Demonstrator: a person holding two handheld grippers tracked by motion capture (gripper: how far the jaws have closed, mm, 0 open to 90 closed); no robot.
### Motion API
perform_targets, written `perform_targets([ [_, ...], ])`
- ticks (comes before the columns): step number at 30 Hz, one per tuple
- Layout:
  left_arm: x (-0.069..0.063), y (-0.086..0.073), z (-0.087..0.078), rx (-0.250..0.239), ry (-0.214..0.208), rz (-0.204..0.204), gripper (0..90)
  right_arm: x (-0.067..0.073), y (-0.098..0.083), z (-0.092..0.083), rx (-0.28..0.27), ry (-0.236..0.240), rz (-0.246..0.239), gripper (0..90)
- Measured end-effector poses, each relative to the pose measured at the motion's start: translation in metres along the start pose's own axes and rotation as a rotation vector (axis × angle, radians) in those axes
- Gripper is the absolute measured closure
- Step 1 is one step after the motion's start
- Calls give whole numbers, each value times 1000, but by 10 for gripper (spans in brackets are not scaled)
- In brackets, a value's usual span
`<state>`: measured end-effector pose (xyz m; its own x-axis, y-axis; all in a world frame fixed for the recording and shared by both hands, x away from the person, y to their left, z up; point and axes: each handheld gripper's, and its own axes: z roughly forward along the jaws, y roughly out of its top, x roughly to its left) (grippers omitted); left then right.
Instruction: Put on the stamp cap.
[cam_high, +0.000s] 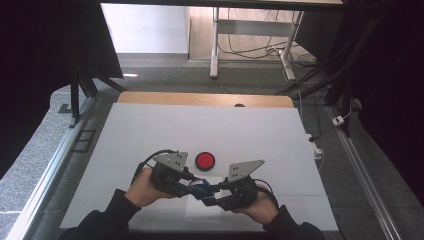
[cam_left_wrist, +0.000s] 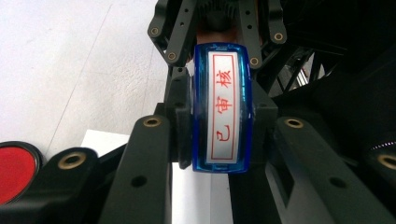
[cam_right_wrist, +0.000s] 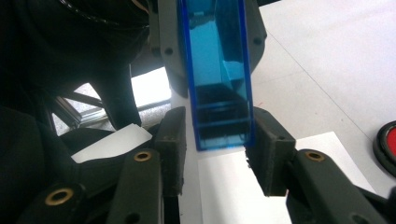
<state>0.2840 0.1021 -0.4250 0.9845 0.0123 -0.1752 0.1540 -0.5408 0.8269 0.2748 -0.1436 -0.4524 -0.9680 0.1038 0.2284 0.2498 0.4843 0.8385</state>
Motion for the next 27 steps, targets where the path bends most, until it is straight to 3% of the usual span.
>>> perform_targets([
  [15,0,-1,-13,-4,60,-23,690,2,-2,-7,-1,-96,3,496],
  [27,3,-3,-20,17,117,-47,689,4,-4,-12,29,-179,-11,430],
])
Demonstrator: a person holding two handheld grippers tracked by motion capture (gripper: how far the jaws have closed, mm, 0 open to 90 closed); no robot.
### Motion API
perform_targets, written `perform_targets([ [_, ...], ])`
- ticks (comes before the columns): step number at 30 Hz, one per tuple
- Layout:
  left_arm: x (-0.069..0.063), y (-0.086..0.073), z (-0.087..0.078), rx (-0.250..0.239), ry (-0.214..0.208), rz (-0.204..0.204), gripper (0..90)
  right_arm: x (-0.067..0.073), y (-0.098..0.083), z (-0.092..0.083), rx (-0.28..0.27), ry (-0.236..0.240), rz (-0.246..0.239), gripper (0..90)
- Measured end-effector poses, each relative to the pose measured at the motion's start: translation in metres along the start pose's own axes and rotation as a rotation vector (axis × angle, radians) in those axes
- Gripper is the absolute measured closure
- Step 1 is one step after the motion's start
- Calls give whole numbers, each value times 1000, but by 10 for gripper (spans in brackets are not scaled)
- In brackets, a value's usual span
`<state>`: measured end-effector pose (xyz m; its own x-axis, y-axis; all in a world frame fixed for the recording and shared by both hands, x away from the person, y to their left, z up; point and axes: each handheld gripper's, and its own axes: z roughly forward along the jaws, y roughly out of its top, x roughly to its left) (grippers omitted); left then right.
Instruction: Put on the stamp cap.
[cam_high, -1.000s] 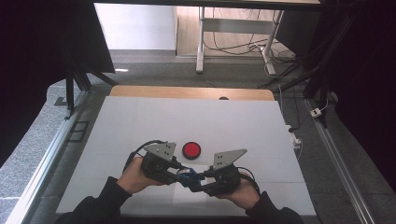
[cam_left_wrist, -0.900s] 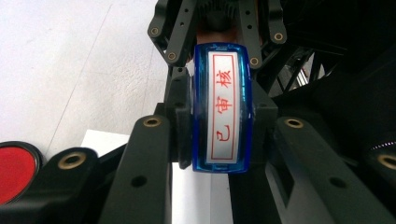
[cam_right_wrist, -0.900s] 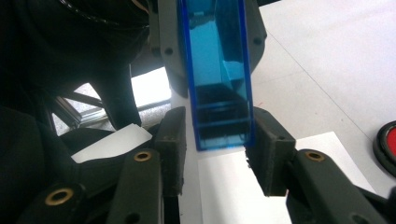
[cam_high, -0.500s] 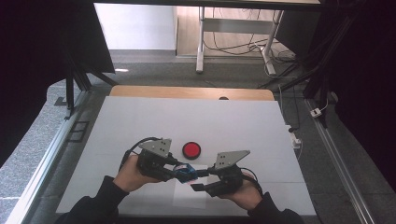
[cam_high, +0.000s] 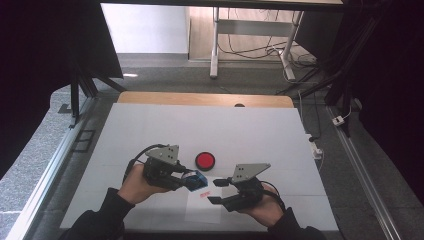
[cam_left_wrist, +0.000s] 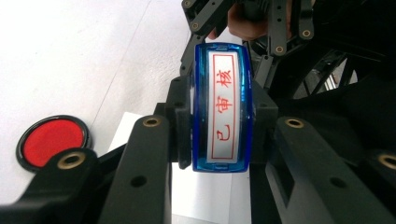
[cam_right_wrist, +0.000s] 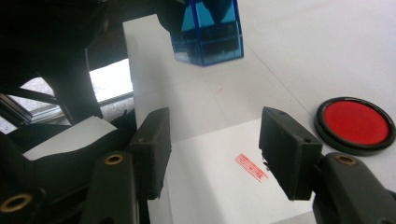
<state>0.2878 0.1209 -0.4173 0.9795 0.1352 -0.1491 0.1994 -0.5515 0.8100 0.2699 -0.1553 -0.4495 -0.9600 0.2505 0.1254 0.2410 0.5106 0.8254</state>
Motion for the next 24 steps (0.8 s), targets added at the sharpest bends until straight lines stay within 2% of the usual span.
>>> perform_targets([
  [14,1,-1,-6,5,43,-24,689,-2,-4,-4,2,-75,24,318],
  [24,6,-4,-14,11,105,-63,688,-4,-8,-11,-5,-128,39,240],
])
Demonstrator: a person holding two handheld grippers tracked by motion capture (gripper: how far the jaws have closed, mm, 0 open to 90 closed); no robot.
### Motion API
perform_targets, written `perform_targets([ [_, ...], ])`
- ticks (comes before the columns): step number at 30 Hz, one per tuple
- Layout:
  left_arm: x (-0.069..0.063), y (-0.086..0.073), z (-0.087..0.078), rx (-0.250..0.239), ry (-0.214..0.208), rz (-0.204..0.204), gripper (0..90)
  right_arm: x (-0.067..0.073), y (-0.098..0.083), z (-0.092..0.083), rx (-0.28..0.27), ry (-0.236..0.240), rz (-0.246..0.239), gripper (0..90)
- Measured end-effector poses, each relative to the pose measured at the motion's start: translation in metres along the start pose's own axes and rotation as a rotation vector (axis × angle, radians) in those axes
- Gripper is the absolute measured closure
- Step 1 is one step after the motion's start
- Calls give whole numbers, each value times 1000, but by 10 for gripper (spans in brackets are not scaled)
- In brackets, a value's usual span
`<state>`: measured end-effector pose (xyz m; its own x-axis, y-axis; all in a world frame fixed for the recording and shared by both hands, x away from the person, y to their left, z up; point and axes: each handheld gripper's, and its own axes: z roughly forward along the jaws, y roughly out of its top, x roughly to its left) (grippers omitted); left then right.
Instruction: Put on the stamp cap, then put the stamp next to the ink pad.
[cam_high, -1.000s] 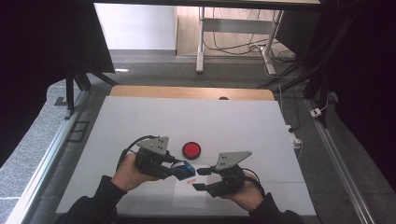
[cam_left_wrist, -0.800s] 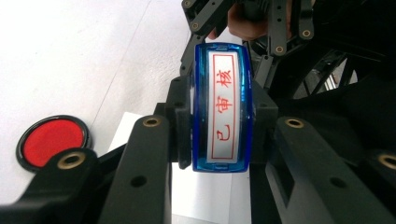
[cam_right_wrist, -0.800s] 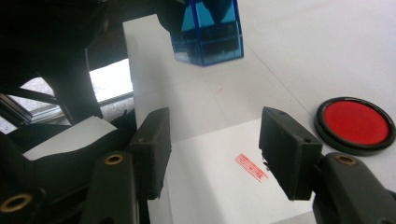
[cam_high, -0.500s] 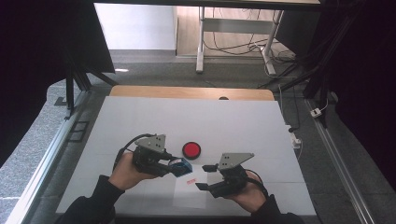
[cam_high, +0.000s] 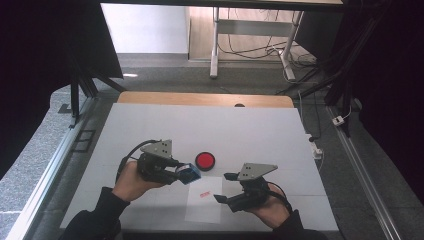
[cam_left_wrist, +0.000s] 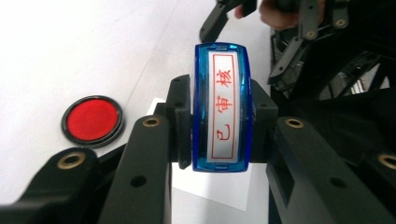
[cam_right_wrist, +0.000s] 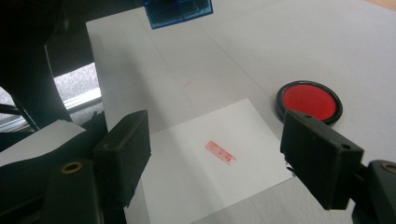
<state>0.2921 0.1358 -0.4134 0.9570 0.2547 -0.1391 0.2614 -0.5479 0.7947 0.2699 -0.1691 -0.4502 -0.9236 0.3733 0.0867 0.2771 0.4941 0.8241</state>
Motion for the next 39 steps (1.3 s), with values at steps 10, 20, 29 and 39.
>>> perform_targets([
  [10,6,-5,-5,8,51,-30,689,-3,-5,-6,0,-46,37,159],
  [20,13,-10,-11,16,106,-67,688,-5,-10,-12,24,-110,60,57],
  [29,19,-15,-15,32,155,-94,687,-9,-16,-17,45,-174,55,7],
  [39,26,-22,-18,53,202,-124,688,-7,-22,-24,52,-214,63,0],
])
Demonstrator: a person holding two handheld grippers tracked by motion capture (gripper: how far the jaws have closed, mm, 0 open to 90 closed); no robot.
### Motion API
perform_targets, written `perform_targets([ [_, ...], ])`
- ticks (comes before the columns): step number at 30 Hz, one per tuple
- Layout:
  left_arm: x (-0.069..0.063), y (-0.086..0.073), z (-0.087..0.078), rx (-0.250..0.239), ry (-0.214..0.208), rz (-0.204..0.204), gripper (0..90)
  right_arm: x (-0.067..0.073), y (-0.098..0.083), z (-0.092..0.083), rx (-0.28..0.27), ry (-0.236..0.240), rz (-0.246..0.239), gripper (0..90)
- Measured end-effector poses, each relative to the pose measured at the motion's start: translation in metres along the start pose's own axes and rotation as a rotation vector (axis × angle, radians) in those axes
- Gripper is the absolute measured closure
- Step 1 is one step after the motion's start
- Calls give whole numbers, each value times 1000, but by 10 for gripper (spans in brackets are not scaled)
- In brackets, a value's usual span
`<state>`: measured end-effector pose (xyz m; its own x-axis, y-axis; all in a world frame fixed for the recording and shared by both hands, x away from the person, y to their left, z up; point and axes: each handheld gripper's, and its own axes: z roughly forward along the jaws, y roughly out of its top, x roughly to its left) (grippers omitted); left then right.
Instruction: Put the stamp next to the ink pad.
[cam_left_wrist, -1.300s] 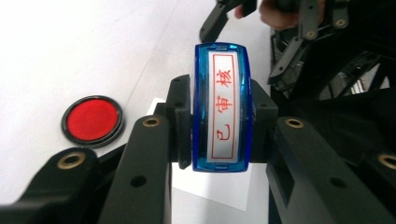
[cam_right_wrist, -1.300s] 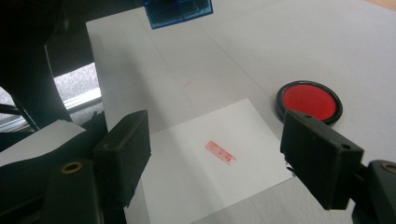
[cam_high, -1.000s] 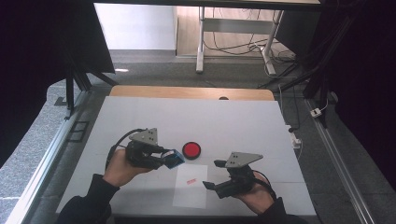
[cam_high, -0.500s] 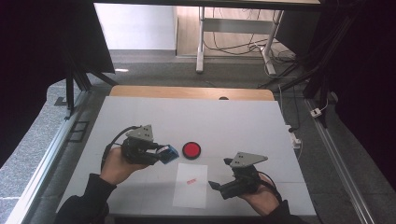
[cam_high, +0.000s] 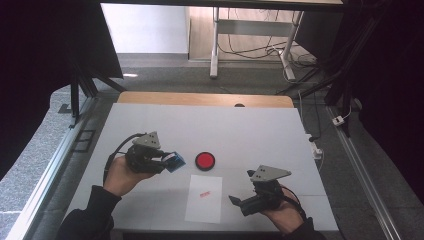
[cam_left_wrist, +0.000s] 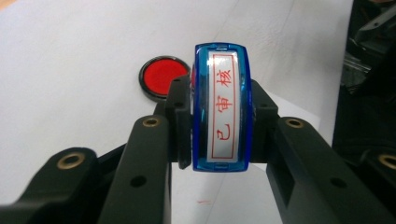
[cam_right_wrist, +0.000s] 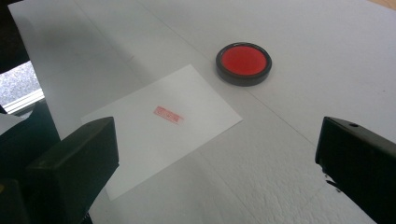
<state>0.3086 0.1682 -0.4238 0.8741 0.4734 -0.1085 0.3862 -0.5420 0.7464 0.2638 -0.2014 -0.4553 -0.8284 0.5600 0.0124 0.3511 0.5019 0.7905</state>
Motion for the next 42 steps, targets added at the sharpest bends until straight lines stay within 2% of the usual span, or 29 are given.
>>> perform_targets([
  [14,12,-8,-4,4,47,-45,687,-9,-19,-21,11,-84,69,0],
  [20,16,-11,-6,9,69,-60,687,-12,-26,-30,33,-128,77,0],
  [36,32,-24,-9,46,168,-113,685,-17,-44,-49,77,-177,109,0],
  [42,40,-30,-10,54,195,-141,685,-18,-47,-54,63,-188,128,0],
])
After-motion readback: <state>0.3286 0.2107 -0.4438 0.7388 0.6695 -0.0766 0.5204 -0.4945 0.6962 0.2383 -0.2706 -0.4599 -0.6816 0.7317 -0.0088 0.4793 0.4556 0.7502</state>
